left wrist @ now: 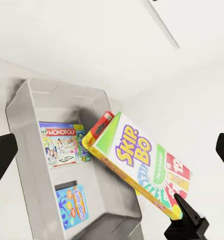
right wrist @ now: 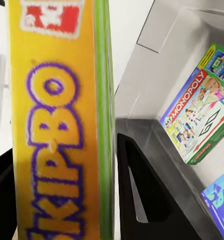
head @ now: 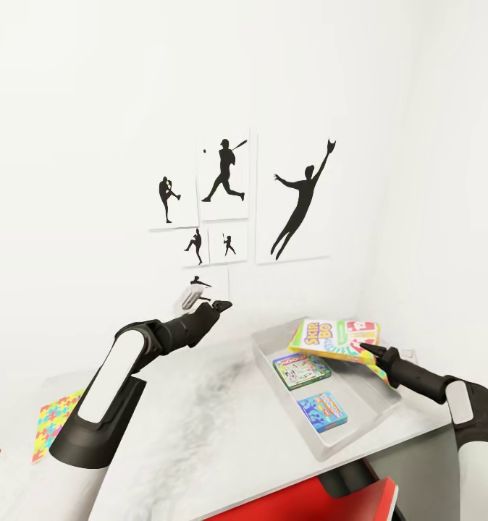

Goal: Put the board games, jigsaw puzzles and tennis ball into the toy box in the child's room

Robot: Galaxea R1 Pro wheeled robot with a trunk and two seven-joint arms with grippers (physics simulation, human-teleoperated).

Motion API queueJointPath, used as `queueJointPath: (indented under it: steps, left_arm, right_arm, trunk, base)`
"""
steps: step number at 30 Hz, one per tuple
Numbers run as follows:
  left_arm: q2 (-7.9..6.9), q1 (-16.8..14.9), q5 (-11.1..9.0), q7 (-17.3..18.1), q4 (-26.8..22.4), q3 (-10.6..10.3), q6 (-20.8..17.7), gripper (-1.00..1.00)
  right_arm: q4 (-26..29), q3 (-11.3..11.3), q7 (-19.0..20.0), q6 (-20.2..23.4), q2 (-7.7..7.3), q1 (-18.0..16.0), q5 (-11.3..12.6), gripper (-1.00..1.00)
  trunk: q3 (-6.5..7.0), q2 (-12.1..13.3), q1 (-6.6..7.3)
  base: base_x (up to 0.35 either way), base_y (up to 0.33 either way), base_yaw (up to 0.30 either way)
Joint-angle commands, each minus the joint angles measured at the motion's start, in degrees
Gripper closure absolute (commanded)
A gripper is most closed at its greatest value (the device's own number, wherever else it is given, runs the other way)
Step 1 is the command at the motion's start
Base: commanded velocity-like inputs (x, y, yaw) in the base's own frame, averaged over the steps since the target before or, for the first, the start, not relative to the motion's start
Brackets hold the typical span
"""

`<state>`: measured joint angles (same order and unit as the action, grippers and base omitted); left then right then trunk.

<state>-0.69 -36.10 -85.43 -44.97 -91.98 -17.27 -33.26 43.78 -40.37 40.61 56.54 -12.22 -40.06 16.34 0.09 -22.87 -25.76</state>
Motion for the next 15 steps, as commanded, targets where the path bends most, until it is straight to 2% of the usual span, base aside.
queueJointPath:
  steps: [1, 8, 15]
  left_arm:
    - [-0.03, -0.03, -0.44, -0.47, -0.05, -0.05, 0.04, -1.00]
    - [0.00, -0.03, -0.44, -0.49, -0.04, -0.05, 0.04, -1.00]
    - [0.06, -0.02, -0.44, -0.47, -0.04, -0.05, -0.03, -1.00]
  right_arm:
    - [0.00, -0.19, 0.27, 0.24, 0.14, -0.06, -0.23, 1.00]
    - [0.06, -0.21, -0.40, 0.24, 0.67, -0.20, -0.21, 1.00]
    - [0.09, -0.21, -3.81, 0.24, 1.50, -0.34, 0.09, 1.00]
  trunk:
    - [-0.03, -0.05, -0.02]
    - [-0.03, -0.05, -0.02]
    - [-0.03, -0.05, -0.02]
  base:
    - [0.000, 0.000, 0.000]
    - [0.000, 0.000, 0.000]
    - [0.000, 0.000, 0.000]
